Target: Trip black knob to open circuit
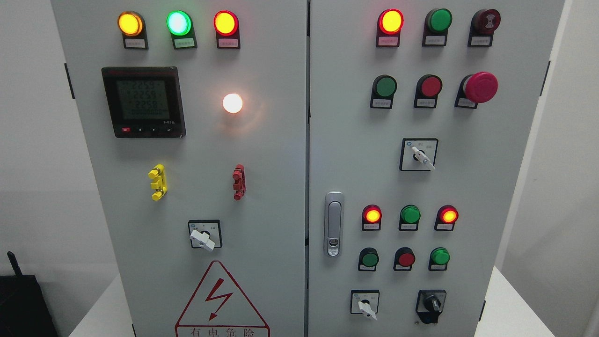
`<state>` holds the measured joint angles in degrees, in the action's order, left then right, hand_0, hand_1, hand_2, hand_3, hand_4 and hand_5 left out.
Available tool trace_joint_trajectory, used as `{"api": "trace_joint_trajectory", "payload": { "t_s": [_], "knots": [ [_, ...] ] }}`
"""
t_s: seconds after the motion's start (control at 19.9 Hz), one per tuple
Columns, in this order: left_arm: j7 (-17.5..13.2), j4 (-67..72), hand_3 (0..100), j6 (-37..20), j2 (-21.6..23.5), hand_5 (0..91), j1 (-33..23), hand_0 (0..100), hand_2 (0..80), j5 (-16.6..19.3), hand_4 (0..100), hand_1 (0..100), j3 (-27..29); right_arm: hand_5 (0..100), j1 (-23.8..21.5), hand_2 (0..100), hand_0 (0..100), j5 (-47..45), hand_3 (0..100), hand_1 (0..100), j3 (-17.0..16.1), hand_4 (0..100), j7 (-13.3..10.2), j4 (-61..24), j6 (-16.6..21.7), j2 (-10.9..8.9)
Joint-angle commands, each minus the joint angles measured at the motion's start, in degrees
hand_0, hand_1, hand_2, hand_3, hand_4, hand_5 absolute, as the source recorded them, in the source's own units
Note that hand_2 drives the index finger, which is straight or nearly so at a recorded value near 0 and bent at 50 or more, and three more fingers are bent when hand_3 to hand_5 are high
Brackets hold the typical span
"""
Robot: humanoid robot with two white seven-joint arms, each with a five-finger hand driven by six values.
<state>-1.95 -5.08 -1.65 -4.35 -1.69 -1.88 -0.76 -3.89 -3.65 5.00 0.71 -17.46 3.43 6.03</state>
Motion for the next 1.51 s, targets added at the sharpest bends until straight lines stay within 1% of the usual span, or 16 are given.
{"api": "trace_joint_trajectory", "payload": {
  "t_s": [0.0, 0.2, 0.25, 0.3, 0.35, 0.4, 0.45, 0.55, 0.7, 0.75, 0.8, 0.9, 1.05, 1.3, 1.35, 1.45],
  "knots": [
    [0.0, 0.1, 0, 0.1, 0.0, 0.0, 0.0, 12, 0.0, -0.1, 0, 39, 0.1, 0, 0.0, 0, 27, 0.0, 26, 41, -0.2, 18, -1.7, -4.2, 0.6, 0.21],
    [0.0, 0.1, 0, 0.1, 0.0, 0.0, 0.0, 12, 0.0, -0.1, 0, 39, 0.1, 0, 0.1, 0, 27, -0.1, 36, 46, -0.2, 26, -4.4, -12.5, 0.6, -0.14],
    [0.0, 0.1, 0, 0.0, 0.0, 0.0, 0.0, 12, 0.0, -0.1, 0, 39, 0.1, 0, 0.2, 0, 27, -0.1, 42, 49, -0.2, 32, -5.2, -14.6, 0.7, -0.31],
    [0.0, 0.1, 0, 0.0, 0.0, 0.0, 0.0, 12, 0.0, -0.1, 0, 39, 0.1, 4, 0.2, 0, 29, -0.1, 50, 51, -0.2, 37, -5.7, -16.5, 0.9, -0.4],
    [0.0, 0.1, 0, 0.1, 0.0, 0.0, 0.1, 12, 0.0, -0.1, 0, 39, 0.1, 6, 0.2, 0, 30, -0.1, 55, 52, -0.3, 40, -6.1, -18.6, 1.7, -0.58],
    [0.0, 0.1, 0, 0.1, 0.0, 0.0, 0.0, 12, 0.0, -0.1, 0, 39, 0.1, 12, 0.2, 0, 31, -0.1, 66, 55, -0.4, 48, -6.6, -20.3, 2.9, -0.75],
    [0.0, 0.1, 0, 0.1, 0.0, 0.0, 0.1, 12, 0.0, -0.1, 0, 39, 0.1, 17, 0.2, 0, 34, 0.0, 73, 58, -0.6, 52, -7.3, -21.8, 4.2, -0.93],
    [0.0, 0.1, 0, 0.1, 0.0, 0.0, 0.0, 12, 0.0, -0.1, 0, 39, 0.1, 25, 0.2, 0, 36, 0.0, 80, 62, -0.6, 59, -8.9, -25.2, 5.6, -1.11],
    [0.0, 0.1, 0, 0.1, 0.0, 0.0, 0.1, 12, 0.0, -0.1, 0, 39, 0.1, 36, -0.2, 0, 39, 0.0, 86, 69, -0.6, 66, -10.4, -31.1, 6.1, -1.11],
    [0.0, 0.1, 0, 0.1, 0.0, 0.0, 0.0, 12, 0.0, -0.1, 0, 39, 0.1, 44, -0.3, 0, 39, 0.0, 88, 73, -0.6, 71, -10.7, -32.6, 6.8, -1.11],
    [0.0, 0.1, 0, 0.1, 0.0, 0.0, 0.0, 12, 0.0, -0.1, 0, 39, 0.1, 47, -0.4, 0, 40, 0.0, 88, 74, -0.6, 72, -11.2, -33.9, 7.9, -1.02],
    [0.0, 0.1, 0, 0.1, 0.0, 0.0, 0.0, 12, 0.0, -0.1, 0, 39, 0.1, 55, -0.9, 0, 48, 0.0, 92, 80, -0.5, 77, -11.3, -36.3, 10.8, -1.02],
    [0.0, 0.1, 0, 0.1, 0.0, 0.0, 0.0, 12, 0.0, -0.1, 0, 39, 0.1, 60, -1.9, 0, 56, 0.2, 92, 86, -0.3, 80, -11.2, -41.1, 14.6, -1.19],
    [0.0, 0.1, 0, 0.0, 0.0, 0.0, 0.0, 12, 0.0, -0.1, 0, 39, 0.1, 73, -4.8, 0, 77, 0.3, 96, 95, -0.3, 85, -11.2, -52.5, 15.3, -1.28],
    [0.0, 0.1, 0, 0.1, 0.0, 0.0, 0.0, 12, 0.0, -0.1, 0, 39, 0.1, 74, -5.5, 0, 78, 0.3, 96, 96, -0.2, 85, -11.1, -54.9, 15.2, -1.28],
    [0.0, 0.1, 0, 0.1, 0.0, 0.0, 0.0, 12, 0.0, -0.1, 0, 39, 0.1, 77, -6.6, 0, 87, 0.3, 98, 100, -0.2, 88, -11.1, -58.8, 15.2, -1.19]
  ]
}}
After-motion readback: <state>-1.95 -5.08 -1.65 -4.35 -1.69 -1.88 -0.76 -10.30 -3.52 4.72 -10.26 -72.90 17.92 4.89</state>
